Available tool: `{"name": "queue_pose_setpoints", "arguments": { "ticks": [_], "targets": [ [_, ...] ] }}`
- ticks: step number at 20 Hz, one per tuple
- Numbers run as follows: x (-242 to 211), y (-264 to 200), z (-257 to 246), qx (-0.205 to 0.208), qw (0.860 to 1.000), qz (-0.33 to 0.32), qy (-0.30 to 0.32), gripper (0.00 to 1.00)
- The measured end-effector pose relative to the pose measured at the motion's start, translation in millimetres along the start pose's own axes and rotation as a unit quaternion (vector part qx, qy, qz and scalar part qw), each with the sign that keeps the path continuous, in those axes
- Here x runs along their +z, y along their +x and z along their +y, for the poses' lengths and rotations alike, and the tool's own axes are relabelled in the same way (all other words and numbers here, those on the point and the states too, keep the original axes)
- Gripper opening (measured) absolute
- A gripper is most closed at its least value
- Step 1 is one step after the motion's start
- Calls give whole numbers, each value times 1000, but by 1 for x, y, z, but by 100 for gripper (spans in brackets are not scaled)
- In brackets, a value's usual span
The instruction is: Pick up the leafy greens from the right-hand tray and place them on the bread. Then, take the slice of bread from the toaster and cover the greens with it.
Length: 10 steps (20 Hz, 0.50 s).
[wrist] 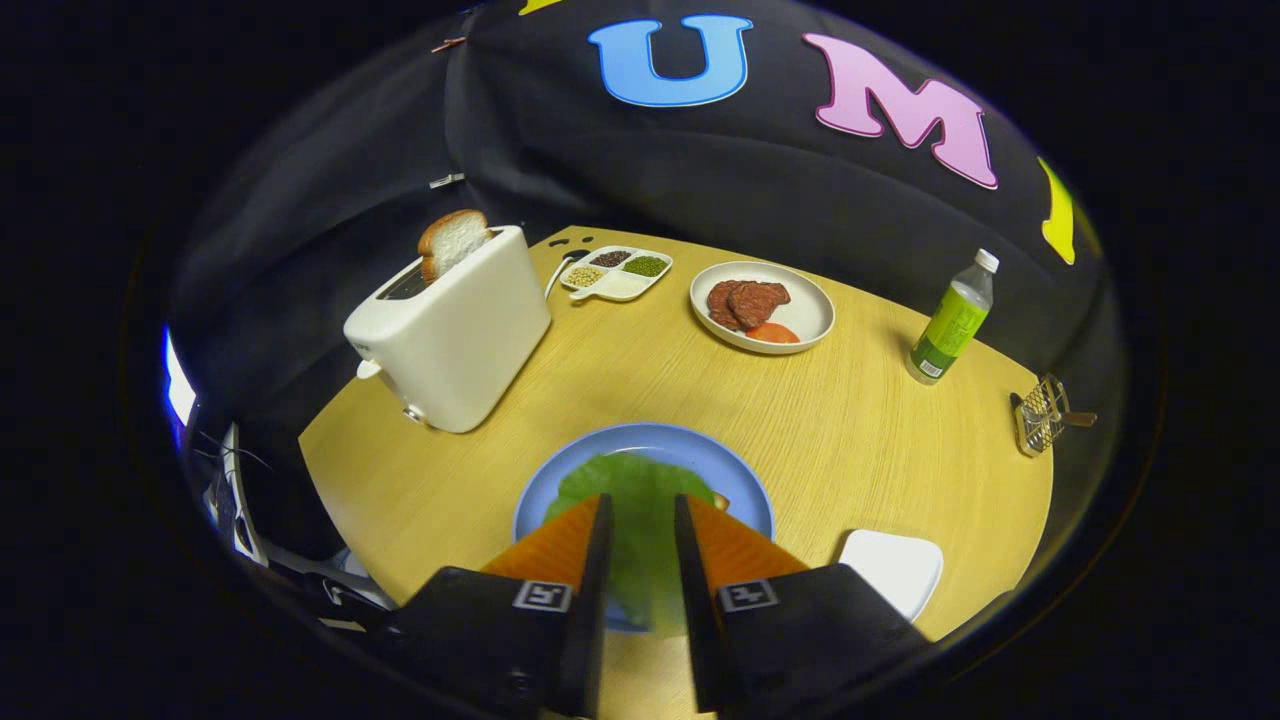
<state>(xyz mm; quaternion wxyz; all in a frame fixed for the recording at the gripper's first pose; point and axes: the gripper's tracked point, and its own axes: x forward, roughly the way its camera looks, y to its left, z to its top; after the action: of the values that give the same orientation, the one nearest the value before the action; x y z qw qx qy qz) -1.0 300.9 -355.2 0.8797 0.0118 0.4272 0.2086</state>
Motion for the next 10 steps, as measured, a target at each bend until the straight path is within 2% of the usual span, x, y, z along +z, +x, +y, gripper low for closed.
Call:
{"name": "queue_pose_setpoints", "arguments": {
  "ticks": [2,6,10],
  "targets": [
    [3,-3,0,-2,1000,-4,3,57],
    [24,-20,11,3,1000,-24,4,57],
    [85,-44,43,23,997,-80,2,57]
  ]
}}
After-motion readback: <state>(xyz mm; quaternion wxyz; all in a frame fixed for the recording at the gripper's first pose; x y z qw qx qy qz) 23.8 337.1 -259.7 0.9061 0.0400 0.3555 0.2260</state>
